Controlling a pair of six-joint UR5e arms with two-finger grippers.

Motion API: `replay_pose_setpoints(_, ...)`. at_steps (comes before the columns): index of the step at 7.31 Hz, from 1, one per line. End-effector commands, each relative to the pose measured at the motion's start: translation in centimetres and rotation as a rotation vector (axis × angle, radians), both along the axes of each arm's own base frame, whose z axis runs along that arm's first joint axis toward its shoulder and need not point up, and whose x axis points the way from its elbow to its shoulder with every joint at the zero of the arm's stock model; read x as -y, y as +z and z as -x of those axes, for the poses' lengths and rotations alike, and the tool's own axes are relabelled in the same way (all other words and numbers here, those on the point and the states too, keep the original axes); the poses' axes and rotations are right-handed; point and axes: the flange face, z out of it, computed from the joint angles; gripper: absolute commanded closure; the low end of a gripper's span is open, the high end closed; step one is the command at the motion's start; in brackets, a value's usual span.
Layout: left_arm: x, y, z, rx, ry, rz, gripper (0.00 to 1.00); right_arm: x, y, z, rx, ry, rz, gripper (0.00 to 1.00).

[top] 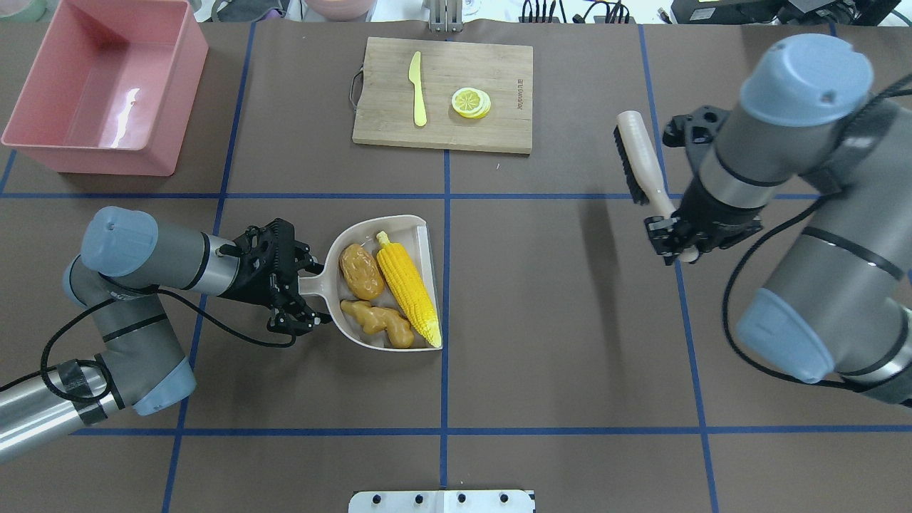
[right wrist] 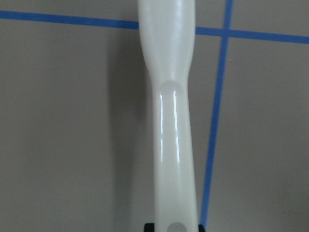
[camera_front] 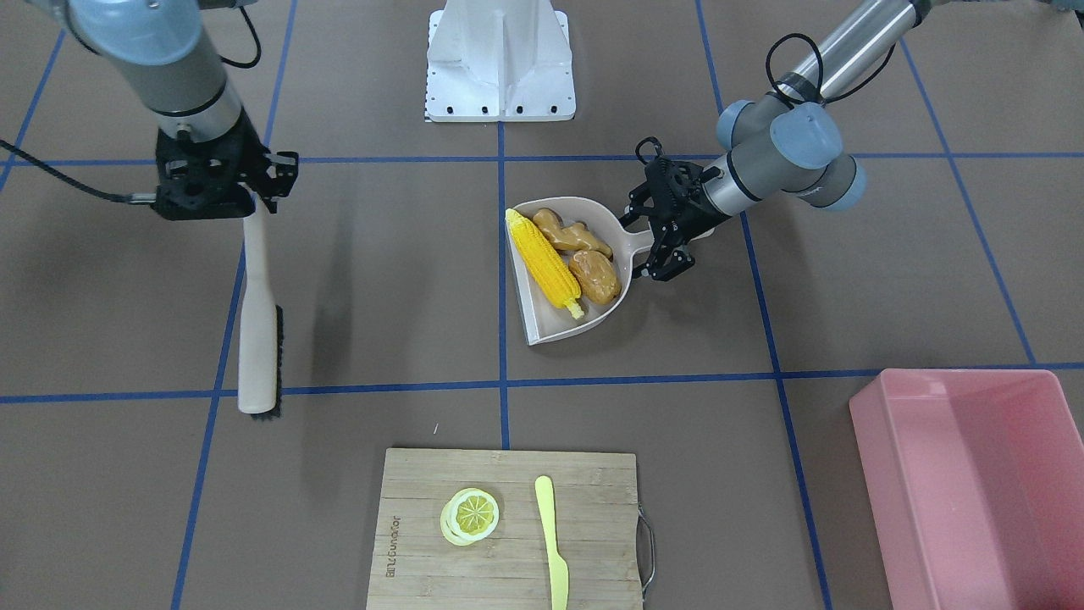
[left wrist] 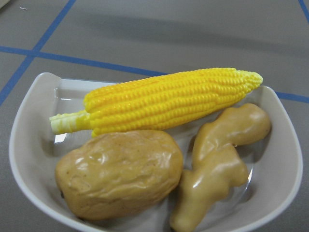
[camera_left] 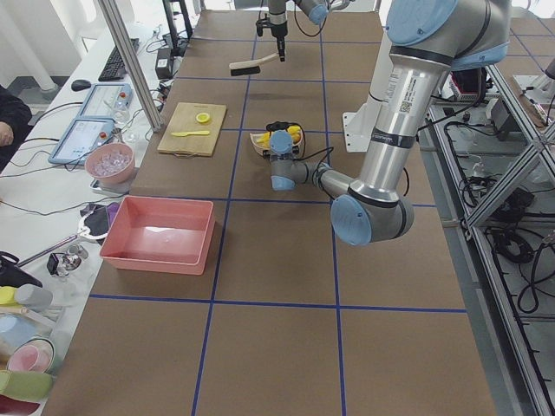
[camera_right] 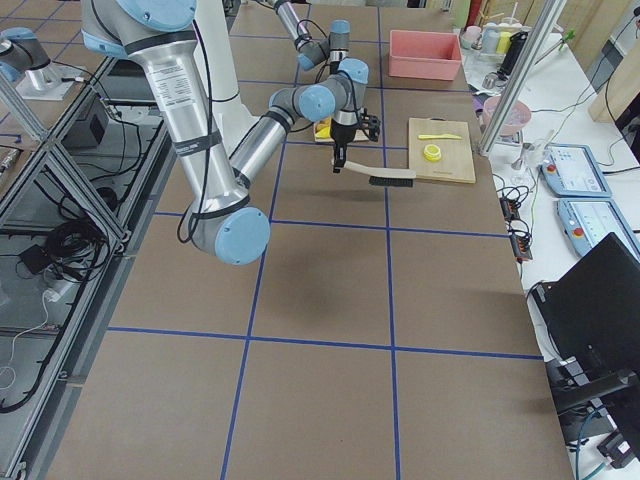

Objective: Sweep and dump trash into bin
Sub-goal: 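Carry the brush back and set it down with the right gripper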

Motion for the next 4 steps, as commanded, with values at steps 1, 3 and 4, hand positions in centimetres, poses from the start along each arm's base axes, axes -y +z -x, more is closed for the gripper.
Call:
replay_pose_setpoints(1, -0.1, -0.2, 0.0, -0.004, 0.000, -0.002, 0.40, -2.3, 11.0, -8.8, 0.068, 0.069, 0.065, 1.00)
replay_pose_setpoints(3, -0.1, -0.3, 0.1, -0.006, 0.000, -0.005, 0.52, -8.0, 18.5, -14.8, 0.105, 0.099, 0.034, 1.00)
replay_pose_setpoints(4, -0.1, -0.4, 0.1, -0.008, 0.000, -0.006, 0.52, -11.6, 22.0, -17.7, 0.108, 0.090, 0.009, 1.00)
